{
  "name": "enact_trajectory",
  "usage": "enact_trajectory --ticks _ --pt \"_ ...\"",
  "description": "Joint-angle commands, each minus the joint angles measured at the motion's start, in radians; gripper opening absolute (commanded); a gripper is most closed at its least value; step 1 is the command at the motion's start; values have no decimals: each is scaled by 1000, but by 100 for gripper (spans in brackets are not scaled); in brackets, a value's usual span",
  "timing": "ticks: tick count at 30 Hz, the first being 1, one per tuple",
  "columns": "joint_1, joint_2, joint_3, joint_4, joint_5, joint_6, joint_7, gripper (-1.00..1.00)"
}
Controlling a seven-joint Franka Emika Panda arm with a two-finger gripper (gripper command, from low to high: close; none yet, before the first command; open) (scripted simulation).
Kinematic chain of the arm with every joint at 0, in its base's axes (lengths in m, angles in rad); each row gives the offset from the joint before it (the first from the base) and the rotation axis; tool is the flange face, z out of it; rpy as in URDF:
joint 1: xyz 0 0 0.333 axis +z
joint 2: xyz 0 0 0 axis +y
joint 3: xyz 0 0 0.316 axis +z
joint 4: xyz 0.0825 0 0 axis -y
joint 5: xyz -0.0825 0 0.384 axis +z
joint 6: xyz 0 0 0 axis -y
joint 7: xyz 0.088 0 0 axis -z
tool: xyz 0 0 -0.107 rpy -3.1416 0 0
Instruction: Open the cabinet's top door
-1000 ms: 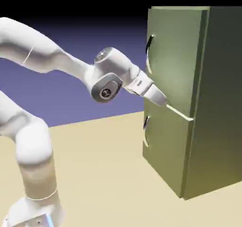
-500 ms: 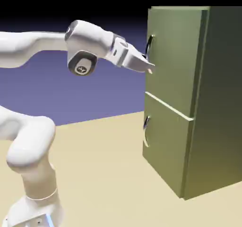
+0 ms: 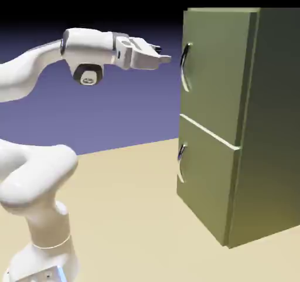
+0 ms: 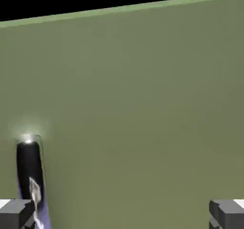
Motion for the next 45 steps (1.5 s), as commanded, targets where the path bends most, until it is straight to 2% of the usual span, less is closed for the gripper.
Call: enact_trajectory --ticks 1,12,18,19,26,33,36,45 --pt "-22 -24 23 6 44 -9 -15 100" --pt "-255 -284 267 66 506 -110 -170 100" --pt "-413 -253 292 186 610 -133 -217 100" --pt "-413 -253 292 186 610 -133 -217 -100" --pt "-260 -272 176 -32 719 -370 -441 -100" --pt "-144 -246 -40 -240 668 -672 -638 -100" --pt "-221 -322 -61 -273 684 -803 -598 -100" --pt "-381 -316 -255 -366 615 -1194 -669 -100"
